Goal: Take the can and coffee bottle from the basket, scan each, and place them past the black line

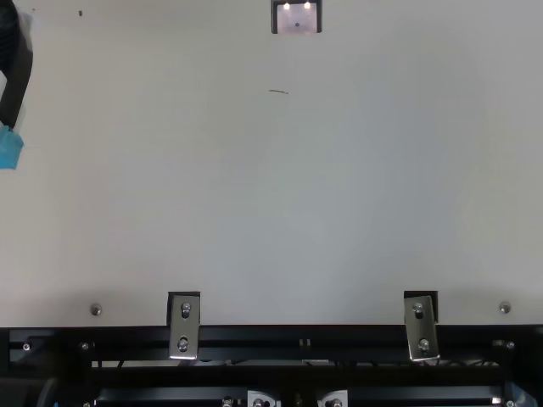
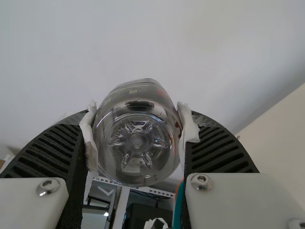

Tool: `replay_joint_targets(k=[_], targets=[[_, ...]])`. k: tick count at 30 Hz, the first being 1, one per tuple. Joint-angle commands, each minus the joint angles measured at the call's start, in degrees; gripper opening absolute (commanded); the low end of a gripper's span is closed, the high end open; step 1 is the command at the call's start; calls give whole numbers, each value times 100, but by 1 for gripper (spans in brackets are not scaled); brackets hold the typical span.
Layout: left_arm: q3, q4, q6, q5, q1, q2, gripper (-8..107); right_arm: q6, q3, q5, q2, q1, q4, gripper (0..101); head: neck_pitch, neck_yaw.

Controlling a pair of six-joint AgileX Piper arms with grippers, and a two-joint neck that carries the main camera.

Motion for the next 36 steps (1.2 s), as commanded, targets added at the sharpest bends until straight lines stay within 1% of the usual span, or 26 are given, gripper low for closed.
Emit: replay_joint_targets(k=[1,4,9,13,20,28,31,36], targets=[[0,0,0,0,0,0,90,14,-19,0,-103,127,-24,0,-1,-49],[0,0,0,0,0,0,90,-48,-47,84,-191,285,-99,0,-1,-49],[0,0,0,0,0,0,90,-207,-60,342,-308,434,-316,0,-1,-49],[0,0,0,0,0,0,90,-373,-53,366,-369,525,-481,0,-1,-49],[0,0,0,0,0,0,90,-735,-3,263,-480,993,-396,0,-1,-49],[0,0,0,0,0,0,90,-1216,38,134,-523,1550,-452,0,-1,-49],[0,0,0,0,0,0,90,-1316,62,21,-574,1771,-471,0,-1,-49],[0,0,0,0,0,0,90,-1516,118,-290,-599,2258,-417,0,-1,-49]])
